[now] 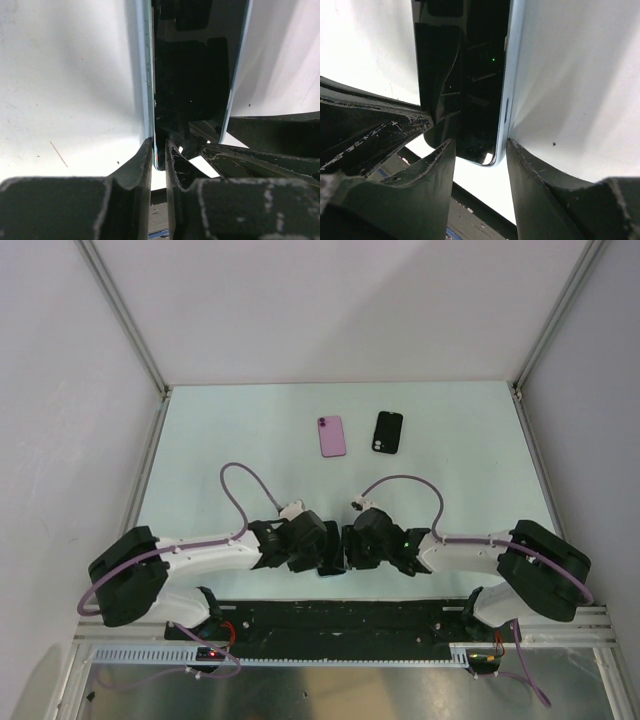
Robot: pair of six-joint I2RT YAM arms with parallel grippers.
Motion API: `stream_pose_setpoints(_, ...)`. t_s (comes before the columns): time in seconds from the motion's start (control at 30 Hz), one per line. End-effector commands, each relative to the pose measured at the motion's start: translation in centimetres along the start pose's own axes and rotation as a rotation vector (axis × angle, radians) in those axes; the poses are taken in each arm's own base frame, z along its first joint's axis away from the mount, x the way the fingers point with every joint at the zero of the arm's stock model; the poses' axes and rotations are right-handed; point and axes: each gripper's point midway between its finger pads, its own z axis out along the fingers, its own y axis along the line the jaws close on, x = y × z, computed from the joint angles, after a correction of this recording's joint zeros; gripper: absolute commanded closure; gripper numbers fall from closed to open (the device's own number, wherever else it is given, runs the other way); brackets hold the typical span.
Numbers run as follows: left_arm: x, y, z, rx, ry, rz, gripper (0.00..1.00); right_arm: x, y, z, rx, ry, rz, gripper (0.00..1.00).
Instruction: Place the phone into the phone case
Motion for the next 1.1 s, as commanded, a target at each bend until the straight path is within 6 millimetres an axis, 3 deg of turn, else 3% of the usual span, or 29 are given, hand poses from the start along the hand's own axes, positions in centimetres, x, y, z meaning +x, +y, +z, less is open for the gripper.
stream_pose_setpoints(0.0, 0.5, -1.6, 0.2, 0.044, 0.011, 0.005, 0.91, -2.0, 0.0, -1.3, 0.024, -0.085, 0.048, 0.51)
stream_pose_setpoints(0.27, 0.4, -1.9, 0.2, 0.053, 0.012, 0.009, 0.93, -3.4, -1.3, -2.2, 0.042, -0.141, 0.141, 0.66)
stream_pose_setpoints(0.33, 0.4, -2.1, 0.1, 0.057, 0.014, 0.014, 0.94, -2.9, -2.2, -2.2, 0.072, -0.128, 0.155, 0.69)
stream_pose_setpoints(0.57, 0.4, -2.5, 0.0, 0.062, 0.02, 0.024, 0.95, -1.4, -4.4, -2.4, 0.146, -0.111, 0.193, 0.95)
stream_pose_setpoints(0.7, 0.6, -2.7, 0.1, 0.062, 0.026, 0.028, 0.96, -0.9, -4.7, -2.4, 0.144, -0.099, 0.186, 0.98)
stream_pose_setpoints(1.07, 1.1, -3.6, 0.4, 0.064, 0.05, 0.043, 1.0, 1.9, -2.2, -0.2, 0.061, 0.024, 0.158, 1.0)
